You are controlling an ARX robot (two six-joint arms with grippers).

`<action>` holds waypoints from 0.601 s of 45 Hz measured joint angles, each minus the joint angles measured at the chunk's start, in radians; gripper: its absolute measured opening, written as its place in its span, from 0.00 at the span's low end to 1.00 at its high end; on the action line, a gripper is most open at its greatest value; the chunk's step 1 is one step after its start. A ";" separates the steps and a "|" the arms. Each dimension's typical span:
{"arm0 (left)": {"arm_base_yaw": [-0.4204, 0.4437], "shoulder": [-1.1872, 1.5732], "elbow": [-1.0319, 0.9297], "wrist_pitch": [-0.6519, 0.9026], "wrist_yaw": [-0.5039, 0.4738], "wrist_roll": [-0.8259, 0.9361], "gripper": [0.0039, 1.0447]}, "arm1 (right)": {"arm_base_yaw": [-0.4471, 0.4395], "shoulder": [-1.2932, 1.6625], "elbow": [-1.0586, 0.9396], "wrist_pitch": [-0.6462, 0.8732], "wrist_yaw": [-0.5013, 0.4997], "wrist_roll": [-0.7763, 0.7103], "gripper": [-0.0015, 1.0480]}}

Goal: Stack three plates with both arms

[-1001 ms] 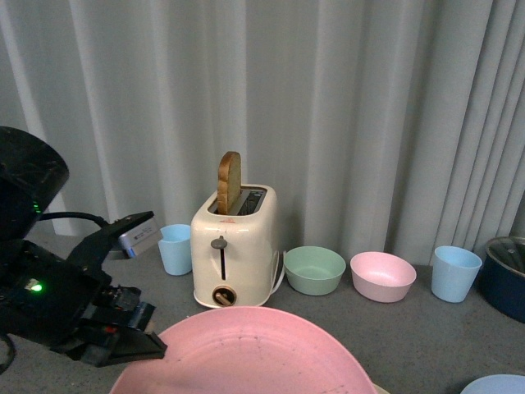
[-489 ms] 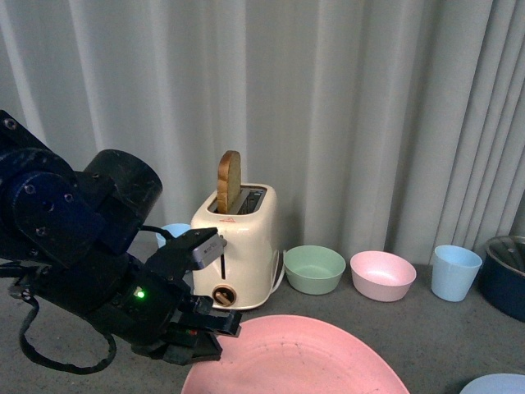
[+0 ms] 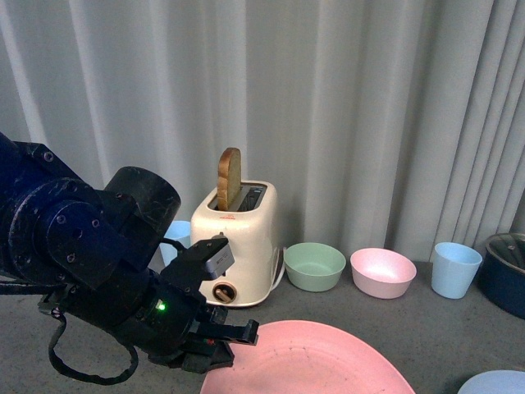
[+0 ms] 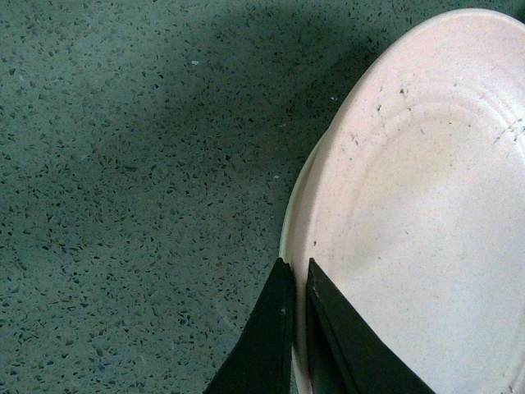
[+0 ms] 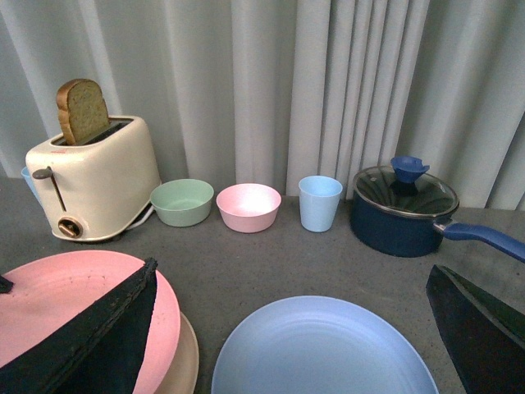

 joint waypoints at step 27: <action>-0.030 0.014 -0.033 0.039 -0.008 -0.035 0.03 | 0.000 0.000 0.000 0.000 0.000 0.000 0.93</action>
